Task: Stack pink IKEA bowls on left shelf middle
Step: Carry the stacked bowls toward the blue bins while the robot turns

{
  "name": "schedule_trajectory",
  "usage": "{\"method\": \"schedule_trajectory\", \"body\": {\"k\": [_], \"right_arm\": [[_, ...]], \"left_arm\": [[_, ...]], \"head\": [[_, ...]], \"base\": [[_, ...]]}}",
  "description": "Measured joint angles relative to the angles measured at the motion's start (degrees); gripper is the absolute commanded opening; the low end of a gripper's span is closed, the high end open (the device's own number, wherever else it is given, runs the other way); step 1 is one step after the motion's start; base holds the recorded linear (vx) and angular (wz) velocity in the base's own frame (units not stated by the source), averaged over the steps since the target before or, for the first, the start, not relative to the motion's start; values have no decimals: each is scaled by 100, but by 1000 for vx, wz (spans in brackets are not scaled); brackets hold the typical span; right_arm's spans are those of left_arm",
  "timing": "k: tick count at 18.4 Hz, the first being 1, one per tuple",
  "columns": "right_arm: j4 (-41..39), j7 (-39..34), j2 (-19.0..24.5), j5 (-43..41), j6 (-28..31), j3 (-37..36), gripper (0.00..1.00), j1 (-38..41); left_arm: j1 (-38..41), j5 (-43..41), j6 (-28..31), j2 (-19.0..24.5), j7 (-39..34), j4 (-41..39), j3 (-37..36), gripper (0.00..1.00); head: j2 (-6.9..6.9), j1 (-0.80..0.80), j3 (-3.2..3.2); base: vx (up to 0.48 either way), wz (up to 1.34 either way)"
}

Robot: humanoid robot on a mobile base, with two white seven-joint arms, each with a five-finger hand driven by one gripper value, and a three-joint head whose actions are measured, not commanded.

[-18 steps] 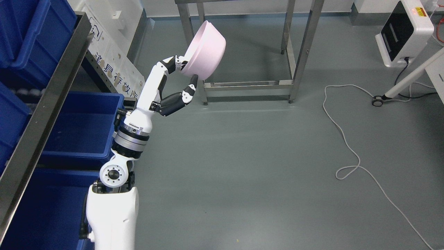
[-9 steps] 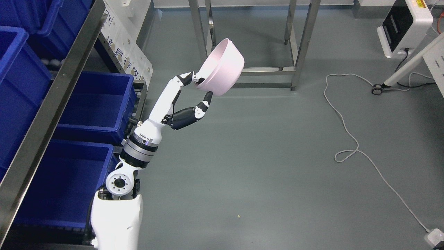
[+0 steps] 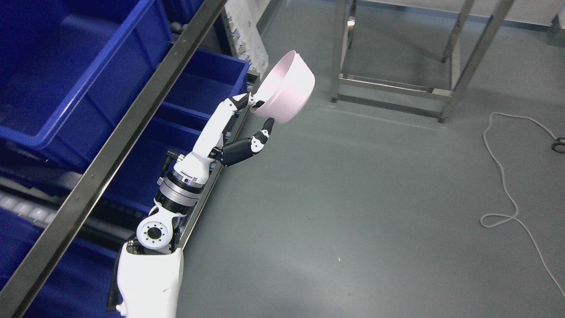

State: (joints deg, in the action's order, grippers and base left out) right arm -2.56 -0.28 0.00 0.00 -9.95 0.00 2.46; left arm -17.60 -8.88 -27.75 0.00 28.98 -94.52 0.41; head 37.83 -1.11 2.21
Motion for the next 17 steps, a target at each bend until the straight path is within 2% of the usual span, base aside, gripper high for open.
{"method": "schedule_trajectory", "body": {"k": [6,17], "right_arm": [[0,0,0,0,4,0,100,-1],[-1,0,0,0,-14,0,100,0]], "left_arm": [[-23,0,40,0,0,-4,-129,6],[-9,0,50,0,1,-5,-228,7]], "head": [[0,0,0],[0,0,0]], "base": [[-74,567],[-36,308]]}}
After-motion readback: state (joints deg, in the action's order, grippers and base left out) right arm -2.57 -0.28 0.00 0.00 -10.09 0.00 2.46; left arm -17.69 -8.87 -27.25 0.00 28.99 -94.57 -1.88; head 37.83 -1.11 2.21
